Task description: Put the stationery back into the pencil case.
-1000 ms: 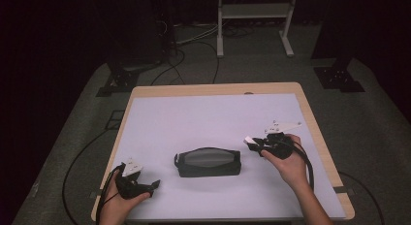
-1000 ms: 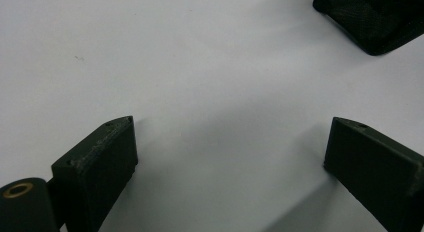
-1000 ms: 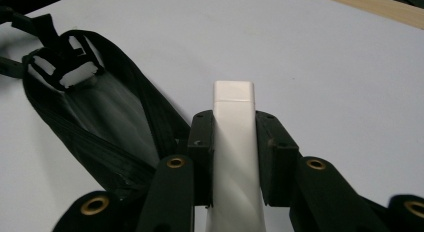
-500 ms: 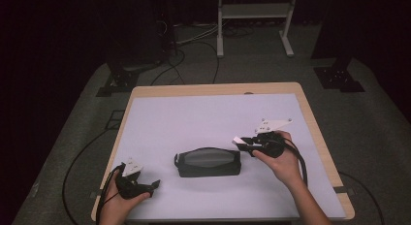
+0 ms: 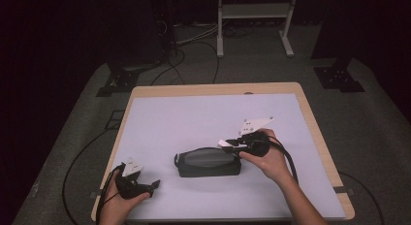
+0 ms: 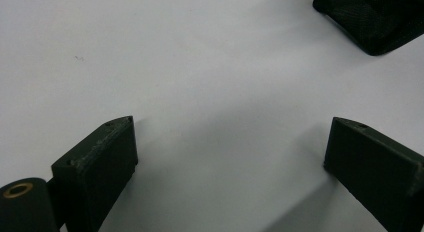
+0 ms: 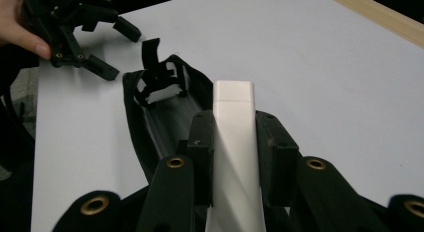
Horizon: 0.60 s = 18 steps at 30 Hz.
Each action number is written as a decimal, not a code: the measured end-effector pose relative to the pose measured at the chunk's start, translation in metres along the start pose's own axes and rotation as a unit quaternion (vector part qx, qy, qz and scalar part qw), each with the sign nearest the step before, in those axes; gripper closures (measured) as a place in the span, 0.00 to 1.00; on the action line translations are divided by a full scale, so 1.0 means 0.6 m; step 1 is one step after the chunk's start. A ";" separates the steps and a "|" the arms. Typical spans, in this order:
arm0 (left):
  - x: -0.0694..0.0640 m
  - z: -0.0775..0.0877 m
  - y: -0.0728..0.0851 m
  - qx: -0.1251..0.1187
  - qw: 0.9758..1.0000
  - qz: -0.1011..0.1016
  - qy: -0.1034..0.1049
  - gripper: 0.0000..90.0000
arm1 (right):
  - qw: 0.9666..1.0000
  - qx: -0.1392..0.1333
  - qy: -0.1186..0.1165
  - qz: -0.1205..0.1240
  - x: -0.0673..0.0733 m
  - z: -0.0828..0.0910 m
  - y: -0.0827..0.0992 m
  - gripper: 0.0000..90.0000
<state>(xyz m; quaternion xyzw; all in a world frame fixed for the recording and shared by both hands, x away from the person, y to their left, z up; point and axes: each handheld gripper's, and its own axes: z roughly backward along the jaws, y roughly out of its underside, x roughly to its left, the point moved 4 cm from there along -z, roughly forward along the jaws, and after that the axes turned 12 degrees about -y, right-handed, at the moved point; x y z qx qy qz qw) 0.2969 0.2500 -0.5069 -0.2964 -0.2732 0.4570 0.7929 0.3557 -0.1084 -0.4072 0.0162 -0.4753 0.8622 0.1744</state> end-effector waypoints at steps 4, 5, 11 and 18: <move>0.000 0.000 0.000 0.000 1.000 0.000 0.000 0.06 | 1.000 0.011 -0.014 0.012 0.007 -0.018 -0.009 0.78; 0.000 0.000 0.000 0.000 1.000 0.000 0.000 0.06 | 1.000 0.013 -0.017 0.013 0.008 -0.023 -0.011 0.78; -0.001 0.000 0.000 0.000 1.000 0.002 0.001 0.06 | 0.999 0.025 -0.030 0.023 0.013 -0.047 -0.021 0.78; -0.001 0.000 0.000 0.000 1.000 0.002 0.001 0.06 | 0.998 0.029 -0.042 0.026 0.013 -0.069 -0.025 0.78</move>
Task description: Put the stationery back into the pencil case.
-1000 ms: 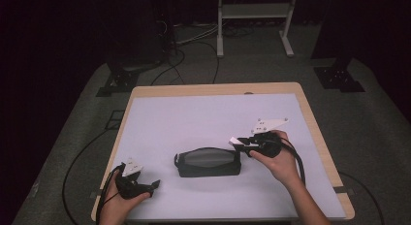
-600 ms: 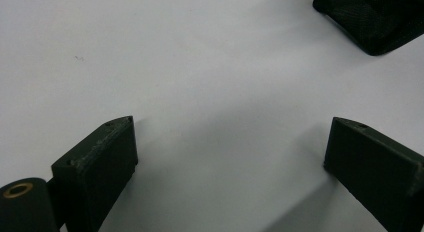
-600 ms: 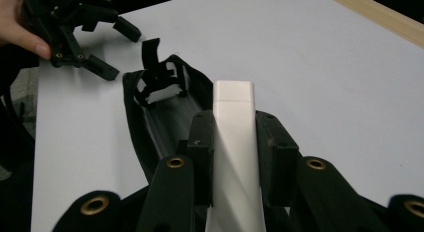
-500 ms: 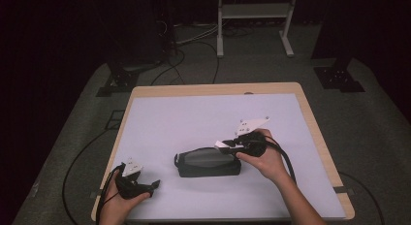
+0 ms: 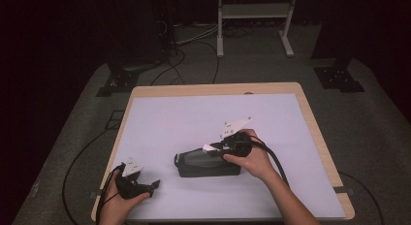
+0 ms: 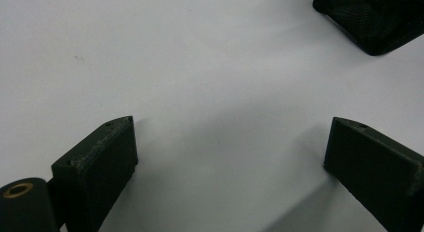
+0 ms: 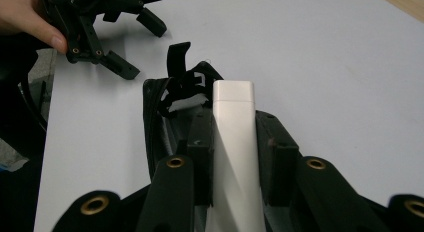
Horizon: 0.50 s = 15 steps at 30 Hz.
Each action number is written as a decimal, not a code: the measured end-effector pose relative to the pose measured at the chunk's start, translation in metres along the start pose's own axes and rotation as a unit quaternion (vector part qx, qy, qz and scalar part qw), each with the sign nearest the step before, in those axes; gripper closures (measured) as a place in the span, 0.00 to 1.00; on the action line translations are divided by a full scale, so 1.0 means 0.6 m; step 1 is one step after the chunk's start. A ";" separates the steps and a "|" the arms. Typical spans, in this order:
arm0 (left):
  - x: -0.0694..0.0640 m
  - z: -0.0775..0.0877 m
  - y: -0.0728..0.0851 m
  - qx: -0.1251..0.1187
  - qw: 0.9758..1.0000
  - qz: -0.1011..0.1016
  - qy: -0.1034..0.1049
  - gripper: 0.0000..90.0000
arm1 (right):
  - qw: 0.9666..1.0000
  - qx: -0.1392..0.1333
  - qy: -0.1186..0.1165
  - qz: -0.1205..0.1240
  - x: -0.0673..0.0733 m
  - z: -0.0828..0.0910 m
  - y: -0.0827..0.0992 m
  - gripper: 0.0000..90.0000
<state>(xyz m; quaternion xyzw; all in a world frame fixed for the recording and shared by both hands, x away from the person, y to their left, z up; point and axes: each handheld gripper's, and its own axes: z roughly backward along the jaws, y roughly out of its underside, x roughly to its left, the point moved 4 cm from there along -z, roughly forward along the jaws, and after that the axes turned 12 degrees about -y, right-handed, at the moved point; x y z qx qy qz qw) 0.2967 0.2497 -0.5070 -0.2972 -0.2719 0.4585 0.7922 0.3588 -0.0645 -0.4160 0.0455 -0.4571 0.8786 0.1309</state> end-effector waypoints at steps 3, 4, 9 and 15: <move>0.000 0.000 0.000 0.000 1.000 0.000 0.000 0.06 | 1.000 0.004 -0.003 0.003 -0.001 -0.010 0.000 0.78; 0.000 0.000 0.000 0.000 1.000 0.000 0.000 0.06 | 1.000 0.006 -0.003 0.004 -0.001 -0.012 0.000 0.78; 0.000 0.000 0.000 0.000 1.000 -0.001 0.000 0.06 | 1.000 0.011 -0.007 0.003 0.000 -0.021 0.000 0.78; 0.000 0.000 0.000 0.000 1.000 -0.001 0.000 0.06 | 1.000 0.013 -0.005 0.000 0.000 -0.019 0.003 0.73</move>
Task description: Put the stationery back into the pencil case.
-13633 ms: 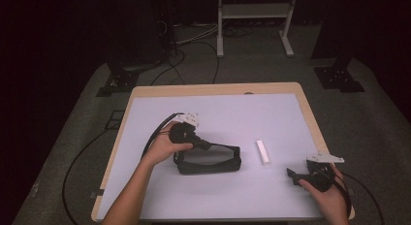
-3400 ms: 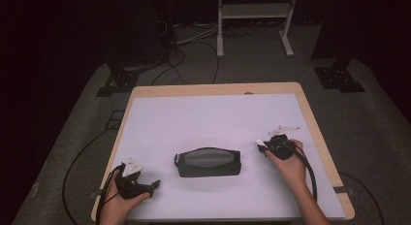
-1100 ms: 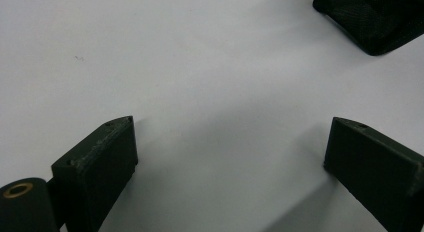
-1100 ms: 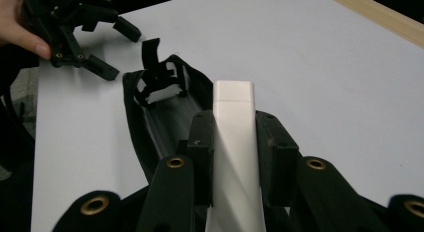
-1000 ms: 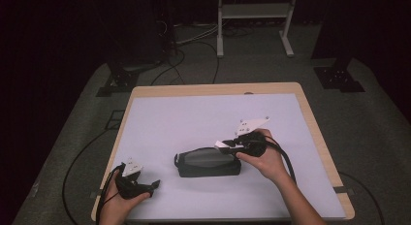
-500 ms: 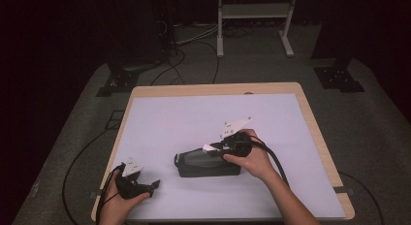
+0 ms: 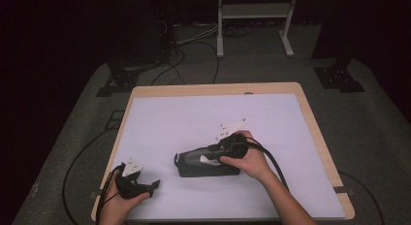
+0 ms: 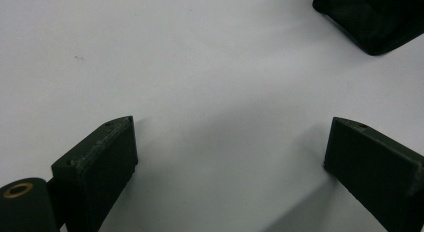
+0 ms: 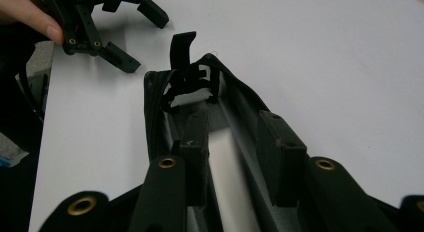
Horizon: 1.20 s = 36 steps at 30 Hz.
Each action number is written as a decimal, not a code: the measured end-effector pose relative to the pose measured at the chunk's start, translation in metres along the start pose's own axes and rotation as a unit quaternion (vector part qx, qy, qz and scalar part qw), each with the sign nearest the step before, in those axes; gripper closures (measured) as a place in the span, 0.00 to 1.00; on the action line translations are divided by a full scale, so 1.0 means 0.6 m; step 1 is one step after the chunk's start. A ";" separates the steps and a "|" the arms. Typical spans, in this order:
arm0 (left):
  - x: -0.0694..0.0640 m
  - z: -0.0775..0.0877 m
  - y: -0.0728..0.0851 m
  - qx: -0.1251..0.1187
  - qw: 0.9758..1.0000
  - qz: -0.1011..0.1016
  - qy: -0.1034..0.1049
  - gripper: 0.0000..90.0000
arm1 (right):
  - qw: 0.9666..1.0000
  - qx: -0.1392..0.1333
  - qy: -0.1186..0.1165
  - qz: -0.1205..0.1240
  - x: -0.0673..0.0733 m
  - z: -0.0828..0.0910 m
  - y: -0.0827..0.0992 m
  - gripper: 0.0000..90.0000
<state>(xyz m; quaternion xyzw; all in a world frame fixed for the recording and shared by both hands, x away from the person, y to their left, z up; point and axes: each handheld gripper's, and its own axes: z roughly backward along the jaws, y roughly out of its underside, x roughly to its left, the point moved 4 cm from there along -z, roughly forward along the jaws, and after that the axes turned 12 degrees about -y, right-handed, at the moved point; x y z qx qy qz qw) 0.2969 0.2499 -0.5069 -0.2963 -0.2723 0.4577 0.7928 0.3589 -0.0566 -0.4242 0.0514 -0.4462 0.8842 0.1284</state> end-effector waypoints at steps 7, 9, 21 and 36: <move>0.000 0.000 0.000 0.001 1.000 -0.001 -0.001 0.06 | 1.000 -0.018 0.019 -0.009 0.000 0.029 0.013 0.62; 0.000 0.000 0.000 0.001 1.000 -0.001 -0.001 0.06 | 0.999 -0.025 0.027 -0.009 -0.002 0.040 0.021 0.56; -0.001 0.000 0.000 0.001 1.000 0.000 0.000 0.06 | 0.994 -0.051 0.088 -0.047 -0.018 0.110 0.081 0.42; -0.001 0.000 0.000 0.000 1.000 -0.001 -0.001 0.06 | 0.983 -0.063 0.148 -0.095 -0.012 0.172 0.174 0.34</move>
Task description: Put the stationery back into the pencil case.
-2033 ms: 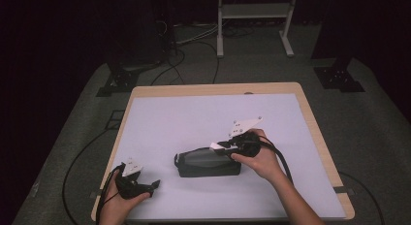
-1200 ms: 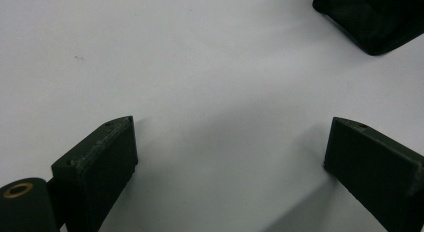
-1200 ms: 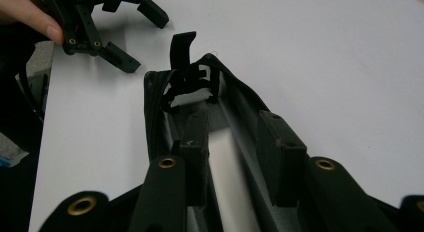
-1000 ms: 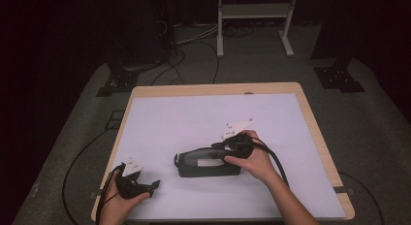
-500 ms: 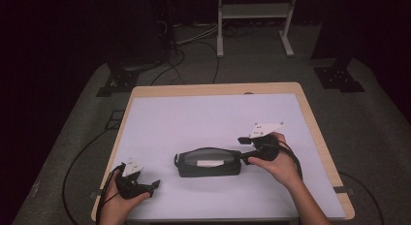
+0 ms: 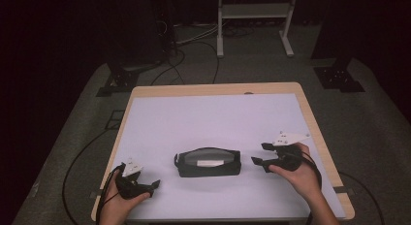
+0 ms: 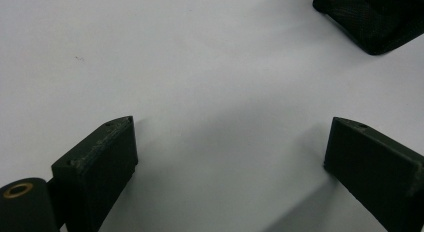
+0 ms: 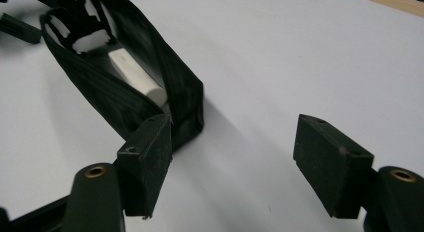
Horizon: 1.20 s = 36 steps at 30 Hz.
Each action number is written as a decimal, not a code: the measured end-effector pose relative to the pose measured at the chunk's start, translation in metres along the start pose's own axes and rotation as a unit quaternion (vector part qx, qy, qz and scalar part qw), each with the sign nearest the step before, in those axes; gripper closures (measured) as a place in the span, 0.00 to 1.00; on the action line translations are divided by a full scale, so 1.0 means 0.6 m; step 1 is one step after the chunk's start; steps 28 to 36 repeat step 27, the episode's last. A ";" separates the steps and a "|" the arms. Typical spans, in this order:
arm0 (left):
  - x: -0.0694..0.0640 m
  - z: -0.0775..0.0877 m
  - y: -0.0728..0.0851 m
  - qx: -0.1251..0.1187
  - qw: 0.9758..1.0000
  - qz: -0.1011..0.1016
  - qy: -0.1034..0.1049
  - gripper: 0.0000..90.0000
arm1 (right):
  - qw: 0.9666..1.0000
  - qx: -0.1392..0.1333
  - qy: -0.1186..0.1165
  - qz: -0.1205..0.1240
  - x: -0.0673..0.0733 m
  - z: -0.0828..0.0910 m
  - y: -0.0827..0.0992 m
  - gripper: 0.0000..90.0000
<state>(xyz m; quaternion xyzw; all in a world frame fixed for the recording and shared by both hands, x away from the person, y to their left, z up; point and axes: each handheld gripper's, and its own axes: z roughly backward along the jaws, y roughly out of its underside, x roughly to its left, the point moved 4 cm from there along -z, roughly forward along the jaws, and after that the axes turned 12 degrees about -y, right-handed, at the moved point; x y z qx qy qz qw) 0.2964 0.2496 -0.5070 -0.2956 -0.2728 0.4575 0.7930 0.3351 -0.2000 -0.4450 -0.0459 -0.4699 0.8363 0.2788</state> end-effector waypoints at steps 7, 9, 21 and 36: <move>0.000 0.000 0.000 0.000 1.000 -0.001 0.000 0.06 | 0.999 -0.001 0.035 -0.025 -0.014 0.031 0.045 0.31; 0.000 0.000 0.000 0.000 1.000 0.000 0.000 0.06 | 0.998 0.003 0.048 -0.028 -0.018 0.039 0.058 0.29; 0.000 0.000 0.000 -0.001 1.000 -0.002 -0.001 0.06 | 0.993 0.030 0.093 -0.070 -0.032 0.053 0.132 0.24; 0.000 0.001 0.000 -0.001 1.000 -0.003 -0.002 0.06 | 0.989 0.040 0.118 -0.076 -0.036 0.035 0.151 0.16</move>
